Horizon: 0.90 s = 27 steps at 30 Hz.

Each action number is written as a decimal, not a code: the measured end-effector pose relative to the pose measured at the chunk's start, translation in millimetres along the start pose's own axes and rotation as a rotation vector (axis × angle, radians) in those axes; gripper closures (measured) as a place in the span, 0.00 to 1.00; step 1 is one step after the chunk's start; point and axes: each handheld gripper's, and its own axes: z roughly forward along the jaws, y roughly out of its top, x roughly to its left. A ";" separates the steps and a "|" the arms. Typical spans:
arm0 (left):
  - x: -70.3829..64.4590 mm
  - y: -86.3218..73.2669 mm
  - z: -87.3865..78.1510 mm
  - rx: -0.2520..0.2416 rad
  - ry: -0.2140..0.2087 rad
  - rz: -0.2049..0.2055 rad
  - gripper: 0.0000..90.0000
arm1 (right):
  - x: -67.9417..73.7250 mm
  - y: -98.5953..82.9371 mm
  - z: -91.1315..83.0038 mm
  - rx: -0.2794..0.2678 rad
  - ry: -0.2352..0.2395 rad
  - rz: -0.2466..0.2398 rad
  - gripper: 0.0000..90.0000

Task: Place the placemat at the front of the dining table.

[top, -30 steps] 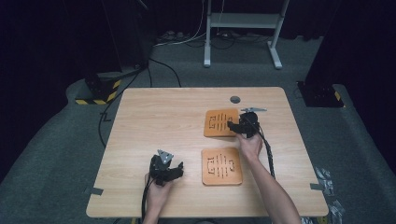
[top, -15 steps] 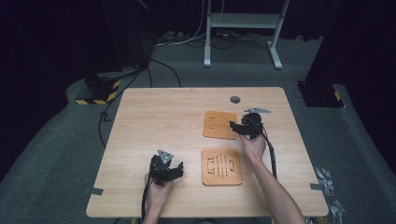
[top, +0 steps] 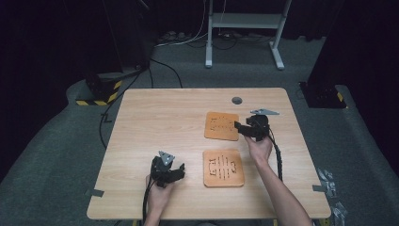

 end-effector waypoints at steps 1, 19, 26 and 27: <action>0.0 0.0 0.0 0.000 0.000 0.000 0.28 | -0.1 -0.2 -0.2 0.003 -0.003 -0.005 0.44; 0.1 0.0 0.0 0.001 0.000 0.000 0.28 | -5.7 -2.7 -16.7 -0.034 0.007 0.003 0.44; 0.0 0.0 0.0 0.000 0.000 0.000 0.28 | -5.6 -4.5 -20.8 -0.035 0.018 0.006 0.44; 0.0 0.0 0.0 0.000 0.000 0.000 0.28 | -5.8 -5.1 -22.1 -0.040 0.017 0.005 0.43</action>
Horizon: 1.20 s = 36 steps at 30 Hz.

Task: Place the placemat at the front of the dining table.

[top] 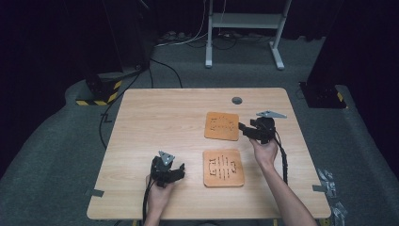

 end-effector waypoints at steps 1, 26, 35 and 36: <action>0.0 0.0 0.0 0.000 0.000 0.000 0.28 | -0.2 0.0 -1.3 -0.001 0.000 0.001 0.43; 0.0 0.0 0.0 0.000 0.000 0.000 0.28 | -5.0 -8.0 -22.4 -0.028 0.038 0.013 0.43; 0.0 0.0 0.0 0.000 0.000 0.000 0.28 | -7.0 -12.6 -32.3 -0.042 0.048 0.016 0.43; 0.0 0.0 0.0 0.000 0.000 0.000 0.28 | -7.2 -12.9 -33.2 -0.042 0.048 0.017 0.43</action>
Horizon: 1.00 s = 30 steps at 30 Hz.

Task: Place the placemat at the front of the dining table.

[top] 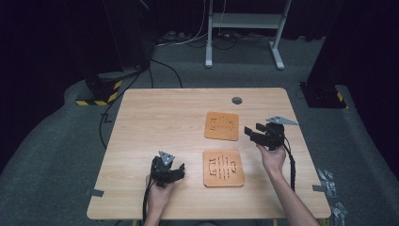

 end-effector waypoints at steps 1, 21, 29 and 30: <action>0.0 0.0 0.0 0.000 0.000 0.000 0.27 | -0.3 -0.3 -0.8 -0.001 0.001 -0.001 0.43; -0.1 0.2 0.3 -0.001 0.002 0.000 0.27 | -6.5 -15.8 -20.9 -0.024 0.023 0.006 0.43; -0.2 0.3 0.3 0.000 0.001 -0.001 0.27 | -9.5 -22.4 -28.7 -0.036 0.028 0.012 0.43; -0.1 0.3 0.2 0.002 0.002 0.001 0.27 | -10.0 -23.6 -32.4 -0.040 0.025 0.011 0.43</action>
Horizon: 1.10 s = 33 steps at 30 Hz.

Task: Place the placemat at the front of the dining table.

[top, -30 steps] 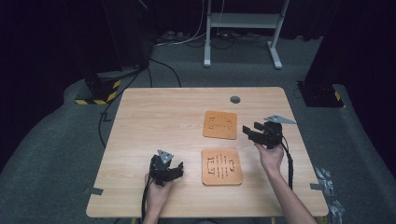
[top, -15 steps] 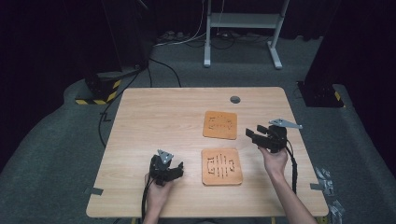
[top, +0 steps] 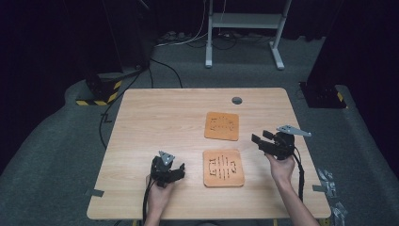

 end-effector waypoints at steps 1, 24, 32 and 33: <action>0.0 0.0 0.0 0.000 0.000 0.000 0.27 | 0.0 0.0 0.0 0.000 0.000 0.000 0.43; 0.0 0.0 0.0 0.000 -0.001 0.000 0.27 | -5.1 -31.8 -27.4 -0.014 0.013 0.021 0.43; 0.1 0.0 0.0 -0.001 0.000 0.000 0.27 | -5.6 -41.5 -33.4 -0.010 0.010 0.030 0.43; -0.1 -0.1 0.1 -0.003 0.000 -0.002 0.27 | -6.1 -43.3 -34.2 -0.010 0.008 0.030 0.43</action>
